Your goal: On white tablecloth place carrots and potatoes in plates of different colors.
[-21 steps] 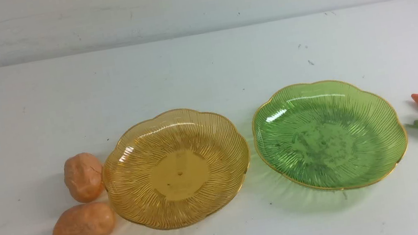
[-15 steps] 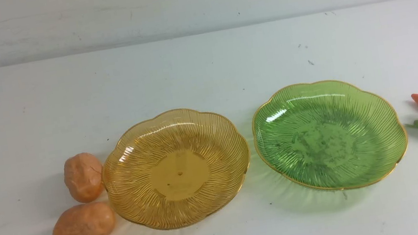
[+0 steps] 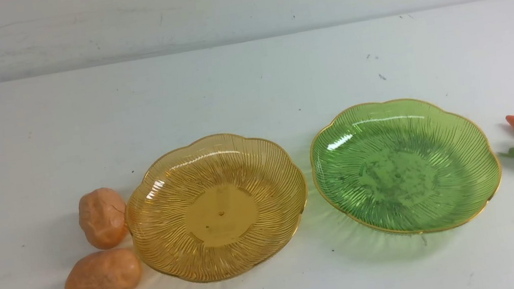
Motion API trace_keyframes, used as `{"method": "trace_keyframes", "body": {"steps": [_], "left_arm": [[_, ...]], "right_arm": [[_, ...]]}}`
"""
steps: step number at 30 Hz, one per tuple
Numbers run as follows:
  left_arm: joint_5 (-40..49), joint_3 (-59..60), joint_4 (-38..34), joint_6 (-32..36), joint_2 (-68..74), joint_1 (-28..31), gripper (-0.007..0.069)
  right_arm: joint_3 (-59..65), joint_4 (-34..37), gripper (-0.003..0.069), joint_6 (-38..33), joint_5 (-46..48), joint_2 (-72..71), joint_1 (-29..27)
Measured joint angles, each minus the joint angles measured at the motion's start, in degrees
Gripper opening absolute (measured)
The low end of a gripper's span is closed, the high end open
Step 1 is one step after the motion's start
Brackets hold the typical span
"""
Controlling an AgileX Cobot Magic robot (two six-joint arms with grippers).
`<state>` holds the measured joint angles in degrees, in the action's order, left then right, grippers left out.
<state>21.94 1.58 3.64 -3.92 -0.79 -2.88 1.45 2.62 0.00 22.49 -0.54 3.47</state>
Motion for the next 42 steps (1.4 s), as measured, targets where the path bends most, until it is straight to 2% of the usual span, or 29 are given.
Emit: {"method": "trace_keyframes", "body": {"steps": [17,20,23,26,28,30,32,36,39,42], "left_arm": [[0.0,0.0,0.0,0.0,0.0,0.0,-0.0003],[0.0,0.0,-1.03,-0.94,0.0,-0.02,-0.0003],[-0.05,0.0,-13.5,-9.44,0.0,-0.02,-0.0003],[0.3,0.0,-32.69,-22.59,0.0,-0.02,-0.0003],[0.25,0.0,-44.75,-28.25,0.0,-0.02,-0.0003],[-0.03,0.0,-50.69,-29.64,0.0,-0.02,-0.0003],[-1.37,0.0,-52.4,-28.91,0.0,-0.07,-0.0003],[-1.42,-3.24,-52.49,-20.89,0.0,-0.58,-0.0003],[0.09,-9.81,-51.36,-14.01,2.06,-0.7,-0.0003],[6.09,-18.13,-47.53,-7.51,9.11,-0.7,-0.0003]], "right_arm": [[0.0,0.0,-0.0015,0.0,0.0,0.0,0.0],[0.0,2.52,-0.0015,2.21,-0.05,0.0,0.0],[0.0,16.14,-0.0015,9.37,-0.05,0.0,0.0],[0.0,28.72,-0.0015,12.7,-0.31,0.0,0.0],[0.0,34.96,-0.0015,12.79,-0.51,0.0,0.0],[0.0,37.64,-0.0015,12.46,-1.04,0.0,0.0],[0.0,39.29,-0.0015,11.43,-3.77,0.0,0.0],[-5.75,37.16,-0.0015,6.51,-3.17,0.11,0.0],[-15.66,31.17,-0.0015,3.28,0.56,3.24,0.0],[-27.25,20.46,-0.0014,2.69,11.31,9.82,0.0]]}}
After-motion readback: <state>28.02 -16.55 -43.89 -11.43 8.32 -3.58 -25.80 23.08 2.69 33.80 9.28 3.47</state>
